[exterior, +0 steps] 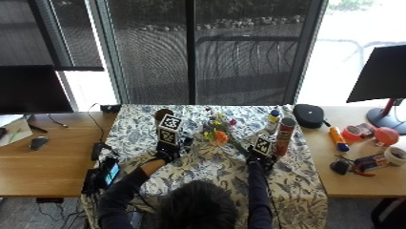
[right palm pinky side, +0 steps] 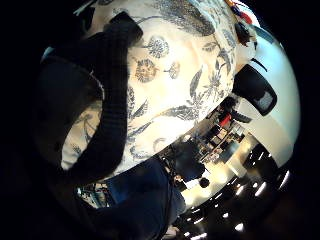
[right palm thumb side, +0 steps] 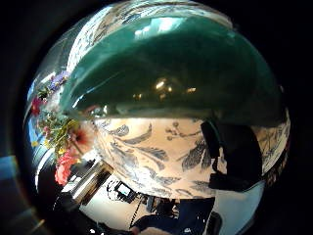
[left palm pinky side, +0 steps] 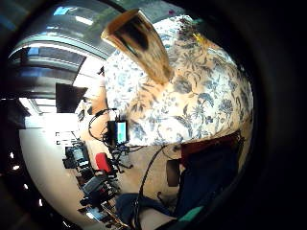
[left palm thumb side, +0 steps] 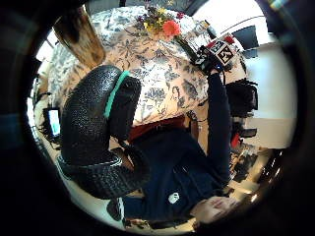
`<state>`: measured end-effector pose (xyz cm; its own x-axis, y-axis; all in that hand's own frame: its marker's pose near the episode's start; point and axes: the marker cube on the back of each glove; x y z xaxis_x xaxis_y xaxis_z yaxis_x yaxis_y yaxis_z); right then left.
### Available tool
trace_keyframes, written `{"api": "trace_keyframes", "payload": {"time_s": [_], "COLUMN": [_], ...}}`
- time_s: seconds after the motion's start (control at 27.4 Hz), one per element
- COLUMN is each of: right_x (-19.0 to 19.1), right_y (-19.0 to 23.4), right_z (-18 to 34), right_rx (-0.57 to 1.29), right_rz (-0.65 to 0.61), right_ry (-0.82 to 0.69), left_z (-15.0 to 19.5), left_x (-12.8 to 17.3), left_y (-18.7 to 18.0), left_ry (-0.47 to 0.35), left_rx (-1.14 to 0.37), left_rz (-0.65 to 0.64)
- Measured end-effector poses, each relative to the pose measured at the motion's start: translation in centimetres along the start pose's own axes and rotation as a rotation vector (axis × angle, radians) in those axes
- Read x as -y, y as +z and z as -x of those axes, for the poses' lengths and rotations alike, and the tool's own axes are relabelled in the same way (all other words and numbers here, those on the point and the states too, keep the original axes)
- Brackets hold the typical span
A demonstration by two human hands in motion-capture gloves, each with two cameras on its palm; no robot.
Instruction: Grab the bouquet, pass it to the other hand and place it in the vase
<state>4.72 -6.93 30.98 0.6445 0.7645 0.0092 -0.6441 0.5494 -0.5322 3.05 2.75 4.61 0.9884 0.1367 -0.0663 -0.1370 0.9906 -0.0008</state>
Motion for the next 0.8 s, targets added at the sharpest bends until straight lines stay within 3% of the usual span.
{"api": "trace_keyframes", "payload": {"time_s": [0.22,0.33,0.58,0.8], "right_x": [-0.1,-1.0,-0.7,-0.2], "right_y": [-0.1,-0.1,0.8,-0.2], "right_z": [0.2,0.2,-1.5,-0.4], "right_rx": [-0.022,-0.014,0.002,0.194], "right_rz": [-0.057,-0.012,-0.129,-0.292], "right_ry": [0.035,0.035,0.234,0.084], "left_z": [-0.6,-0.9,-1.2,-1.3], "left_x": [0.5,0.0,-0.3,0.0], "left_y": [0.5,0.0,-0.3,-0.2], "left_ry": [0.02,0.025,0.009,0.012], "left_rx": [0.009,0.017,0.037,0.039], "left_rz": [0.004,0.01,0.013,0.025]}}
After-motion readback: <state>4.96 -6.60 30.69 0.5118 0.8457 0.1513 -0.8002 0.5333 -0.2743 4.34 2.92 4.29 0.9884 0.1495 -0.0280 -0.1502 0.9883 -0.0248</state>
